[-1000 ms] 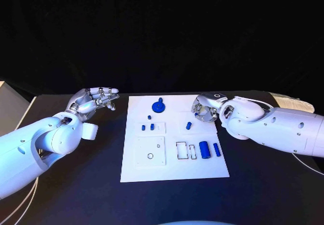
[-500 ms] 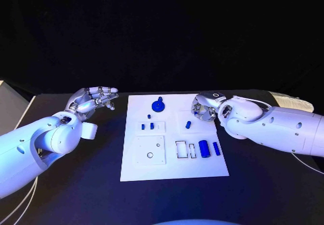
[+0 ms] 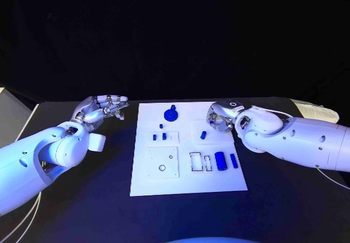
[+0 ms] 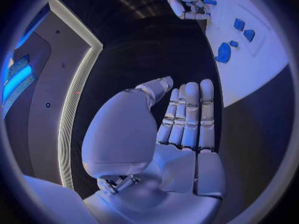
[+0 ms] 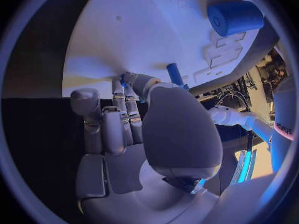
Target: Assemble the parts on the task board
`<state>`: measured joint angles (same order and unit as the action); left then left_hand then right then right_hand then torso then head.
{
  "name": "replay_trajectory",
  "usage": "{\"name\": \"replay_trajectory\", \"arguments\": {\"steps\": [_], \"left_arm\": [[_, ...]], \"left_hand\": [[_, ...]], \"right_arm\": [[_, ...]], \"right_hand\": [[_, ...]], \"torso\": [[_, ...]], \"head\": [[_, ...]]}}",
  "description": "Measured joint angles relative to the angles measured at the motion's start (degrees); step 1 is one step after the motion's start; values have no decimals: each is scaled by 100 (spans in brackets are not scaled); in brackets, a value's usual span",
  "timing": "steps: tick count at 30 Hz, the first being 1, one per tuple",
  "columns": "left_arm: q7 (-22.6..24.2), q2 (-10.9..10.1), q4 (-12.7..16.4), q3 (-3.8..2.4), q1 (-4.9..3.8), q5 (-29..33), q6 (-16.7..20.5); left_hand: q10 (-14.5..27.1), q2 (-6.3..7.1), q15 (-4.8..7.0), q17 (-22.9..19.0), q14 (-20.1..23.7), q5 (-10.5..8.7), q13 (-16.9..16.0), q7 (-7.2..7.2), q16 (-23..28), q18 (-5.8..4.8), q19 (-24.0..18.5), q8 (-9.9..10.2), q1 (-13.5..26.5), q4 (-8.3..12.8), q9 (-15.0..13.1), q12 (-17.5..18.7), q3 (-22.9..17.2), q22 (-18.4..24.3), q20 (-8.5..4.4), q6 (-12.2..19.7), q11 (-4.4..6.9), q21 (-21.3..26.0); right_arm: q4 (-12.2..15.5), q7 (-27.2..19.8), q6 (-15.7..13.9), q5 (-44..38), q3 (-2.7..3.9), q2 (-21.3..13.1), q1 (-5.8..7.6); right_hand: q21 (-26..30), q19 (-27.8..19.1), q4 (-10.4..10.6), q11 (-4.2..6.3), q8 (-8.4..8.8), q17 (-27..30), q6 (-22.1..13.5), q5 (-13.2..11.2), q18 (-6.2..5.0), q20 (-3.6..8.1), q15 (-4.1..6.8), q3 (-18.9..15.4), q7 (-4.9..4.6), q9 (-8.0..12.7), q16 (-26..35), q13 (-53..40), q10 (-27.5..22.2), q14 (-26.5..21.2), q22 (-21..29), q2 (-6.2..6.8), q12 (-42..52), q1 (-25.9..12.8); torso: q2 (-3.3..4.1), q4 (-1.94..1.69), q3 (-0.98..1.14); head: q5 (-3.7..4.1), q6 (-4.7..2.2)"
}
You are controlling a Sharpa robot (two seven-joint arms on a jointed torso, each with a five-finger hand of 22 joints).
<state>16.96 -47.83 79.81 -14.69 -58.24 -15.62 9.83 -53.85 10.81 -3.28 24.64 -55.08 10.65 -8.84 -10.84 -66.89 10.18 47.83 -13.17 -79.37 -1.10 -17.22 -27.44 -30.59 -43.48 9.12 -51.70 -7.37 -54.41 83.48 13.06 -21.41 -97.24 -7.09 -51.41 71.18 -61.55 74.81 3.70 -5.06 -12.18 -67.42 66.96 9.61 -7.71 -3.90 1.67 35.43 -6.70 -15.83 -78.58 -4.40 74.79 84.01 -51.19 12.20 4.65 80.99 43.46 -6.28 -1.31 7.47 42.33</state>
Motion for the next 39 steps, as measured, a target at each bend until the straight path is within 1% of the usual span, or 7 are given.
{"name": "replay_trajectory", "arguments": {"steps": [4, 11, 19, 25, 29, 32, 39], "left_arm": [[-4, 0, -20, 0, 12, 1, 0], [-9, -1, -54, 0, 28, 2, 1], [-17, -2, -66, 0, 49, 5, 5], [-17, -13, -44, 0, 73, 10, 10], [-14, -27, 13, 0, 112, 14, 21], [-8, -29, 65, -2, 152, 15, 30], [-2, -34, 197, -1, 282, 26, 55]], "left_hand": [[0, 0, 0, 0, 0, 0, 0, 0, 0, 0, 0, 0, 0, 0, 0, 0, 0, 0, 0, 0, 0, 0], [0, 0, 0, 0, 0, 0, -1, 0, 0, 0, 0, 0, 0, 0, 0, 0, 0, 0, 0, 0, 0, 0], [21, 0, 0, 0, 0, 0, 6, -31, 0, 0, 21, 0, 0, -16, 0, 0, 16, 16, 21, 31, -21, 22], [21, 0, 0, 0, 0, 0, 5, -31, 0, 0, 20, 0, 0, -17, 5, 0, 16, 15, 21, 31, -21, 22], [20, 0, 0, 0, 0, 0, 5, -31, 0, 0, 20, 0, 0, -16, 5, 0, 16, 16, 21, 31, -21, 22], [20, 0, 0, 0, 0, 0, 5, -31, 0, 0, 20, 0, 0, -16, 5, 0, 16, 15, 21, 31, -21, 22], [20, 0, 0, 0, 0, 0, 5, -31, 0, 0, 20, 0, 0, -16, 5, 0, 16, 21, 21, 31, -21, 22]], "right_arm": [[82, 23, -112, -9, -3, -60, -10], [346, 10, -314, -2, 48, -232, 41], [673, -34, -437, 67, 76, -501, 190], [1009, -167, -568, 263, 82, -565, 210], [1283, -321, -692, 417, 86, -559, 147], [1498, -449, -797, 516, 85, -524, 52], [1787, -684, -1017, 630, 80, -316, -240]], "right_hand": [[0, 0, -16, -15, 0, 0, 0, -12, 16, 0, -1, 15, 0, -24, -20, 0, 15, 1, -10, 0, -14, 0], [-23, 0, -18, -15, -1, -8, -1, -20, 17, 0, -2, 15, 1, -26, -20, -40, 15, 2, -36, 0, -36, 0], [-46, 0, -39, -15, -23, -8, -2, -67, 16, 0, -3, 24, 1, -45, -20, -67, 15, 2, -64, 0, -49, 1], [-46, -1, -43, -15, -22, 4, -2, -78, 16, 0, -3, 27, 1, -63, -20, -73, 15, 3, -62, 0, -60, 1], [-46, -1, -69, -15, -22, 38, -10, -90, 16, 0, -4, 53, 9, -67, -20, -73, 14, 3, -51, 0, -81, 1], [-45, -1, -70, -14, -22, 38, -10, -100, 16, 0, -4, 53, 9, -68, -20, -73, 14, 3, -53, 0, -88, 1], [-45, -1, -70, -14, -21, 38, -11, -117, 16, 0, -4, 53, 9, -75, -20, -73, 14, 3, -60, -37, -119, 38]], "torso": [[-1, -2, -1], [-2, -2, -1], [-4, -7, -10], [2, -3, -11], [5, 2, -11], [5, 4, -13], [4, -2, -21]], "head": [[-1, -9], [-1, -25], [-54, -29], [-91, -38], [-125, -40], [-155, -31], [-246, -3]]}}
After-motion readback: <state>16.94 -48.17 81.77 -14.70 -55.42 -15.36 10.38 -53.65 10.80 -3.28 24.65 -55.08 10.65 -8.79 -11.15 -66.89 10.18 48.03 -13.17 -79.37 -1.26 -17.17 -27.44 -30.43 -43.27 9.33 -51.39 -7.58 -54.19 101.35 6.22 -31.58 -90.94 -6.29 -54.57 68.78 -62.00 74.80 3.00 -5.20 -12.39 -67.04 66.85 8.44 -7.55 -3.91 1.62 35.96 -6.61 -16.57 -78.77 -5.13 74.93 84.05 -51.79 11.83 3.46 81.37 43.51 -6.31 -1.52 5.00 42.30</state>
